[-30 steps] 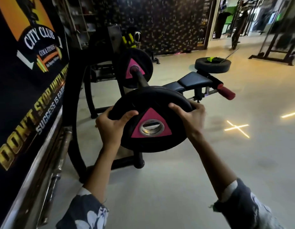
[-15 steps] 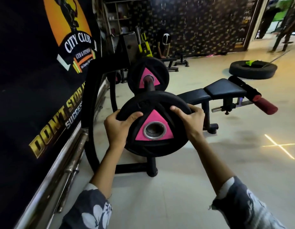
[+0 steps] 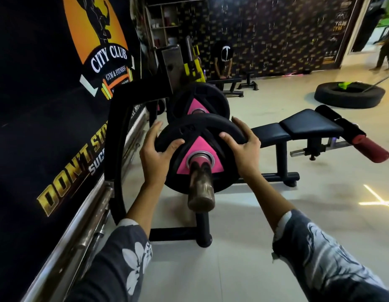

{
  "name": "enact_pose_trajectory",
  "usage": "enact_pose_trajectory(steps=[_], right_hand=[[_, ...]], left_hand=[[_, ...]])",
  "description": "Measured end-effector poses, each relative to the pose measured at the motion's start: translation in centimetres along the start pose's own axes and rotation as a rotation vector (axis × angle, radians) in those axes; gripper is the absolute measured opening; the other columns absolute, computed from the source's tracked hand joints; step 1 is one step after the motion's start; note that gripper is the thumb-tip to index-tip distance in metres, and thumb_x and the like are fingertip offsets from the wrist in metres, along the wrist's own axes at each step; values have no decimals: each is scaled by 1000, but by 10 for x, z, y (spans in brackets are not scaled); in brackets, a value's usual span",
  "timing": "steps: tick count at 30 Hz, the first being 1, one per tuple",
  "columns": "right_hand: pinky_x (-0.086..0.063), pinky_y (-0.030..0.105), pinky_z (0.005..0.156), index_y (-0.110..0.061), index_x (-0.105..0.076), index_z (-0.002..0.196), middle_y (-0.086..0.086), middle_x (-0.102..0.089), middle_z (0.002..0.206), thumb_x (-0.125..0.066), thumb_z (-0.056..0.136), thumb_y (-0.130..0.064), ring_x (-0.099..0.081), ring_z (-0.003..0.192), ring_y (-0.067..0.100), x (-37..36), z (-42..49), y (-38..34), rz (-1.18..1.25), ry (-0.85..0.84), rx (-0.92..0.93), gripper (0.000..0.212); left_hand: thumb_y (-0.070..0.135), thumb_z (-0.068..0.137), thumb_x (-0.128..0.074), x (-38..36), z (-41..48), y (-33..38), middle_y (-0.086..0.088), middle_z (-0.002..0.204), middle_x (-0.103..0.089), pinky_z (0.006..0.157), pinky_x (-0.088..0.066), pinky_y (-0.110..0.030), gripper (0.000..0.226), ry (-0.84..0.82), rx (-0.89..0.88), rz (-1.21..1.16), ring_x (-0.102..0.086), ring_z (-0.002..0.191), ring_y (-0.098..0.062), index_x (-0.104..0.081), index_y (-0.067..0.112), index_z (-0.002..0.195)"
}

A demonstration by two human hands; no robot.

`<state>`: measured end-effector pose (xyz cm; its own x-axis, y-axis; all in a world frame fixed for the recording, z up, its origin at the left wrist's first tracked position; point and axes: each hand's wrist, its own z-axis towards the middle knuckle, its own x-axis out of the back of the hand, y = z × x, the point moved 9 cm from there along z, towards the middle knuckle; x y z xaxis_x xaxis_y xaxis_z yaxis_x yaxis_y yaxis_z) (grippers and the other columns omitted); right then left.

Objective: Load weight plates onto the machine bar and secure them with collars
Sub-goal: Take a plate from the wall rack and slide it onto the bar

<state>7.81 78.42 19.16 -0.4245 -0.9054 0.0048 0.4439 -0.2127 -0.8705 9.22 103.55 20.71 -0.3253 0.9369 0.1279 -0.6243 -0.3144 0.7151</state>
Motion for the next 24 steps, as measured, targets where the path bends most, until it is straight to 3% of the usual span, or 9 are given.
enact_pose_trajectory(steps=[4, 9, 12, 15, 18, 24], right_hand=[[-42, 5, 90, -27, -54, 127, -16, -61, 114, -71, 65, -50, -55, 102, -13, -16, 49, 26, -7, 41, 30, 68], [-40, 3, 90, -26, -50, 131, -21, -56, 118, -70, 66, -53, -52, 108, -13, -39, 113, 59, -21, 65, 60, 73], [-41, 7, 94, -23, -50, 131, -16, -55, 120, -67, 68, -52, -52, 111, -7, -52, 148, 73, -56, 58, 66, 71], [-43, 9, 92, -21, -57, 124, -13, -59, 114, -64, 70, -51, -56, 105, -4, -58, 165, 80, -100, 90, 101, 62], [-44, 9, 91, -17, -61, 119, -9, -63, 112, -63, 74, -50, -58, 104, -2, -57, 166, 81, -154, 171, 181, 56], [-47, 27, 96, -15, -59, 121, 3, -65, 119, -61, 76, -47, -58, 109, 10, -55, 163, 73, -213, 152, 193, 55]], left_hand=[[59, 74, -63, -30, 44, -36, -12, 148, -39, 113, -28, -21, 83, -32, -26, 16, -32, 139, -18, -43, 10, 137], [56, 76, -63, -66, 101, -82, -9, 153, -28, 113, -32, -46, 82, -43, -50, 19, -27, 141, -22, -37, 12, 140], [66, 72, -59, -85, 129, -106, -8, 148, -37, 112, -32, -24, 89, -62, -19, -23, -33, 137, -14, -40, 11, 139], [69, 70, -59, -96, 144, -121, -5, 130, -54, 98, -37, -7, 87, -35, -19, -63, -48, 122, -14, -50, 7, 130], [62, 76, -59, -95, 146, -125, -4, 123, -56, 95, -38, -6, 77, 13, -88, -12, -51, 117, -12, -53, 5, 126], [60, 77, -58, -89, 140, -112, 0, 121, -54, 93, -33, -1, 75, 51, -97, 21, -49, 114, -11, -53, 1, 124]])
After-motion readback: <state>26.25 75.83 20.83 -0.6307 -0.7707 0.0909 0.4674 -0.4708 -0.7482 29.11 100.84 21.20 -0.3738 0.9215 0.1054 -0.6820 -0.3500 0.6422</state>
